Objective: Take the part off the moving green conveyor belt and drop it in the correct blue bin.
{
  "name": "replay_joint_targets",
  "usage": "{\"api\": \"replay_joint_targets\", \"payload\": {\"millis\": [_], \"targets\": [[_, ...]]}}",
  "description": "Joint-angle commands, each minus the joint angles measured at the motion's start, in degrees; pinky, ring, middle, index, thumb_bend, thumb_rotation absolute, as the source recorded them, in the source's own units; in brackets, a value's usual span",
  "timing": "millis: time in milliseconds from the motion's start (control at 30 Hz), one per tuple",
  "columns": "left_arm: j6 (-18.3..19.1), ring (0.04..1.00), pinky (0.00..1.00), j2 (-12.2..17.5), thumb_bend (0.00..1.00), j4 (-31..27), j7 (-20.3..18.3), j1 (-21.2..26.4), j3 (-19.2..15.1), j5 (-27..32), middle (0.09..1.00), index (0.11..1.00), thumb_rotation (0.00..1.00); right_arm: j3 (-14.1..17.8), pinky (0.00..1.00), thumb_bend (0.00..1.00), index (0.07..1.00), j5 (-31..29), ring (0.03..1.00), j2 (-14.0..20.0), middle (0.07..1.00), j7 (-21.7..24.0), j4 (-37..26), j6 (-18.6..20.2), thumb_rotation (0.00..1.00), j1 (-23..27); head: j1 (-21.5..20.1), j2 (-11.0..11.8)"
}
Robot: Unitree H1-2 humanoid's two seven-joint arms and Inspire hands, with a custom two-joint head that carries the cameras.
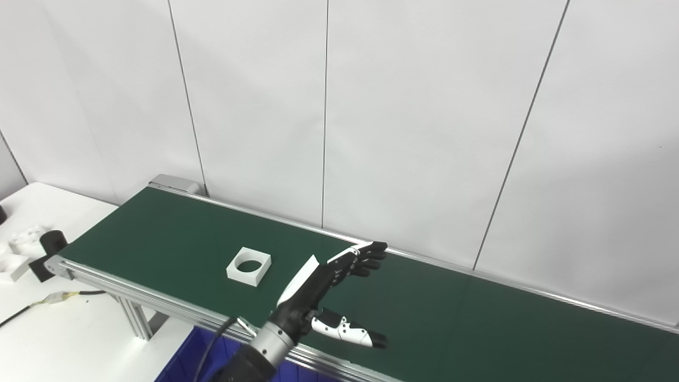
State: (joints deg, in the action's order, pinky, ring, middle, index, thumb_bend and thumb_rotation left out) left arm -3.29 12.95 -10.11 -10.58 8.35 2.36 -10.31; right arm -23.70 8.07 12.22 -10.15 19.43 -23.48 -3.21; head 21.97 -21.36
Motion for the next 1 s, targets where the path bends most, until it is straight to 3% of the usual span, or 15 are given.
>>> {"api": "replay_joint_targets", "payload": {"millis": [0,367,567,800,967], "targets": [[1.0,0.838,0.83,1.8,0.83,-0.7,-0.4,2.8,0.1,-1.4,0.854,0.849,0.14,0.4,0.7,0.58,0.911,-0.2,0.794,-0.4,0.825,-0.4,-1.3,-3.4,0.75,0.6,0.0,-0.1],[6.2,0.881,0.83,8.5,0.87,1.8,-4.3,6.8,1.6,-5.6,0.865,0.818,0.07,-0.2,0.69,0.63,0.914,0.4,0.787,-0.3,0.823,-1.1,-1.2,-3.4,0.79,0.8,-0.4,-0.4],[9.2,0.894,0.81,11.6,0.88,2.4,-5.5,8.3,3.3,-10.8,0.874,0.813,0.05,-0.3,0.7,0.63,0.918,0.3,0.792,-0.5,0.825,-1.0,-1.0,-3.4,0.78,0.9,-0.3,-0.4],[12.4,0.886,0.83,13.4,0.91,3.3,-7.0,10.2,4.9,-15.8,0.87,0.793,0.0,-0.6,0.7,0.63,0.911,0.7,0.792,-0.7,0.821,-1.4,-0.9,-3.4,0.79,1.0,-0.6,-0.4],[12.8,0.89,0.87,14.7,0.91,5.4,-7.7,11.9,6.1,-18.5,0.869,0.802,0.0,-0.8,0.7,0.63,0.909,0.9,0.792,-0.9,0.823,-1.5,-1.0,-3.4,0.79,0.9,-0.8,-0.4]]}}
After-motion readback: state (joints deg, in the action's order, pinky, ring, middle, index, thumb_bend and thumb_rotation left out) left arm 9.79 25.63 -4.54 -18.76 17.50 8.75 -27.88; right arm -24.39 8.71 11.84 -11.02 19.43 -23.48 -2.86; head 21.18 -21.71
